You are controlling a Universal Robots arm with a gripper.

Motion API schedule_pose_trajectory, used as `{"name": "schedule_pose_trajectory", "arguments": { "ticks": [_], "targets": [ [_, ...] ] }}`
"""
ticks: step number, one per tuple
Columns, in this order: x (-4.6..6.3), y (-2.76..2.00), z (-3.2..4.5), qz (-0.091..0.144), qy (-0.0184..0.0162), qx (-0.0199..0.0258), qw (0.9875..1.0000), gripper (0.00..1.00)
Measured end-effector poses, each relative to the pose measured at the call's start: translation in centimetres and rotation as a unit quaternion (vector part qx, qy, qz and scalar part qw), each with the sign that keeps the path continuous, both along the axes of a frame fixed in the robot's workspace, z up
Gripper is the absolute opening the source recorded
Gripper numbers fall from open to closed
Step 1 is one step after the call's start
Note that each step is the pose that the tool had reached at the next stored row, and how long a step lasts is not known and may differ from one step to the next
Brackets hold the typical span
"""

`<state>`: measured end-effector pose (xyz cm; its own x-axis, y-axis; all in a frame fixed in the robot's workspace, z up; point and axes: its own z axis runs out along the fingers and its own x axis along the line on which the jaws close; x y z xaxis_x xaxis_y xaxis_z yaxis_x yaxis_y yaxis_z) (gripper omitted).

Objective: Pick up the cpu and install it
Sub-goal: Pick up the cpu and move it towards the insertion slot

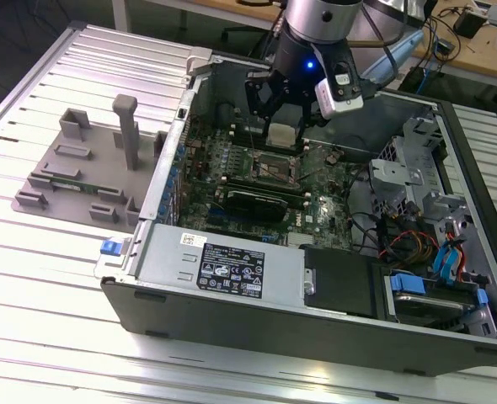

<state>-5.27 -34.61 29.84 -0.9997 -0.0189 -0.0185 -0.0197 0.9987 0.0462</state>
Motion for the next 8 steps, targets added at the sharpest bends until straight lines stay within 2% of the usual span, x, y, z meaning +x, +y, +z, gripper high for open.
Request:
{"name": "schedule_pose_trajectory", "arguments": {
  "ticks": [4, 8],
  "targets": [
    [0.3, 0.73, -0.99, 0.001, 0.0, 0.0003, 1.0, 0.55],
    [0.7, 1.14, -1.85, 0.003, 0.0, 0.0002, 1.0, 0.55]
  ]
}}
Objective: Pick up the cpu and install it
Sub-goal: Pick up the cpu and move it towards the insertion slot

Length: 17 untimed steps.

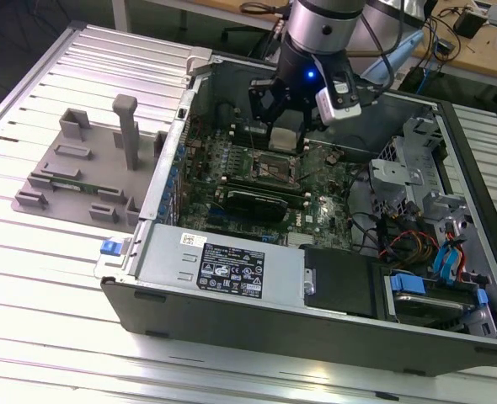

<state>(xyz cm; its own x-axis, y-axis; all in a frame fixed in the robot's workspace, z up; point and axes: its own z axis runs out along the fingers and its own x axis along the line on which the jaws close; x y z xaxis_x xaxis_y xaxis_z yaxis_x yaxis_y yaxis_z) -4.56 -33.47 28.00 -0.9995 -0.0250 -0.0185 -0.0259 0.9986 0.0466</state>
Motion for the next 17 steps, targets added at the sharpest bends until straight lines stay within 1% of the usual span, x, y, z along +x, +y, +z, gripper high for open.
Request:
{"name": "schedule_pose_trajectory", "arguments": {
  "ticks": [2, 3, 10, 12, 13, 17],
  "targets": [
    [0.1, 0.17, -0.39, 0.001, 0.0, 0.0, 1.0, 0.55],
    [0.1, 0.27, -0.71, 0.002, 0.0, 0.0, 1.0, 0.55],
    [0.1, 0.43, -1.67, 0.003, 0.0, 0.0006, 1.0, 0.55],
    [0.1, 0.58, -2.07, 0.003, 0.0, 0.0005, 1.0, 0.55],
    [0.1, 0.66, -2.19, 0.003, 0.0, 0.0006, 1.0, 0.55],
    [0.1, 0.69, -2.25, 0.003, 0.0, 0.0006, 1.0, 0.55]
  ]
}}
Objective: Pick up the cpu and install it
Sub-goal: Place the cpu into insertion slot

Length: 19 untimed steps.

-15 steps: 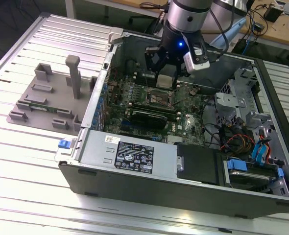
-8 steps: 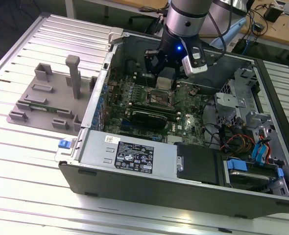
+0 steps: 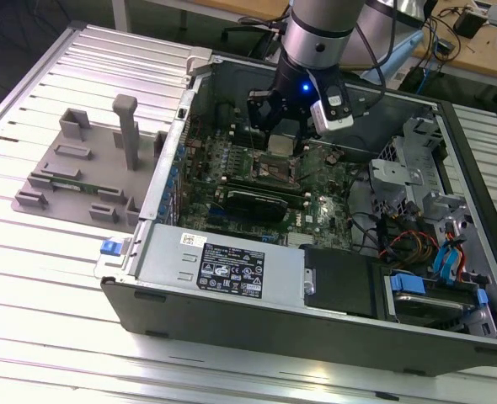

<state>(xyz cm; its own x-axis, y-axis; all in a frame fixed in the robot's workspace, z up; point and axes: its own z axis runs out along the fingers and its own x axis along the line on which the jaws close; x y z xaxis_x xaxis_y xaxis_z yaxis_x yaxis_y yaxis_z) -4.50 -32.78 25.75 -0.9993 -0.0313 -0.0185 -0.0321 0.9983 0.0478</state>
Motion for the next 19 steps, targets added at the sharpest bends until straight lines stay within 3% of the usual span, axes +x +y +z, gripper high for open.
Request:
{"name": "schedule_pose_trajectory", "arguments": {
  "ticks": [12, 16, 19],
  "targets": [
    [0.0, 0.0, -0.03, 0.0, 0.0, 0.0, 1.0, 0.55],
    [0.0, 0.0, -0.04, -0.047, 0.0, 0.0, 0.9989, 0.55],
    [0.0, 0.0, -0.04, -0.081, 0.0, 0.0, 0.9967, 0.55]
  ]
}}
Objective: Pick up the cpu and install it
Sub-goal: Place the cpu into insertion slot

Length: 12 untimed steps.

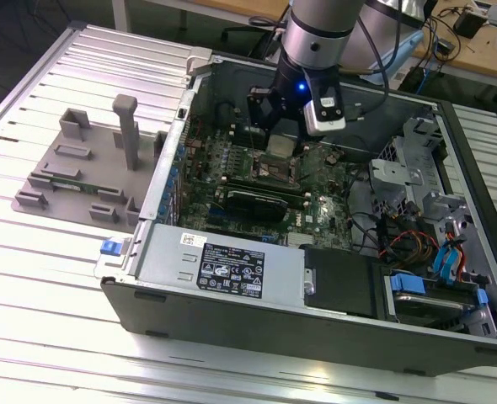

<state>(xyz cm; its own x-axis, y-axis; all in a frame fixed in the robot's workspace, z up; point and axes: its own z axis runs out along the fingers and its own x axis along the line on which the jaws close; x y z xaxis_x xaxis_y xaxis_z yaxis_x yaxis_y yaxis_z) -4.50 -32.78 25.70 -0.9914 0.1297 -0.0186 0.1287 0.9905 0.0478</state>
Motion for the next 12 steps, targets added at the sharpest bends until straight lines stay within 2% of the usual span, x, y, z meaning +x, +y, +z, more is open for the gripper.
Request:
{"name": "schedule_pose_trajectory", "arguments": {
  "ticks": [4, 5, 6, 8, 12],
  "targets": [
    [0.0, 0.0, -0.01, -0.044, 0.0, 0.0, 0.999, 0.55],
    [0.0, 0.0, -0.01, -0.066, 0.0, 0.0001, 0.9978, 0.55],
    [0.0, 0.0, -0.01, -0.078, 0.0, 0.0, 0.997, 0.55],
    [0.0, 0.0, -0.01, -0.106, 0.0, 0.0, 0.9944, 0.55],
    [0.0, 0.0, -0.02, -0.14, 0.0, 0.0, 0.9901, 0.55]
  ]
}}
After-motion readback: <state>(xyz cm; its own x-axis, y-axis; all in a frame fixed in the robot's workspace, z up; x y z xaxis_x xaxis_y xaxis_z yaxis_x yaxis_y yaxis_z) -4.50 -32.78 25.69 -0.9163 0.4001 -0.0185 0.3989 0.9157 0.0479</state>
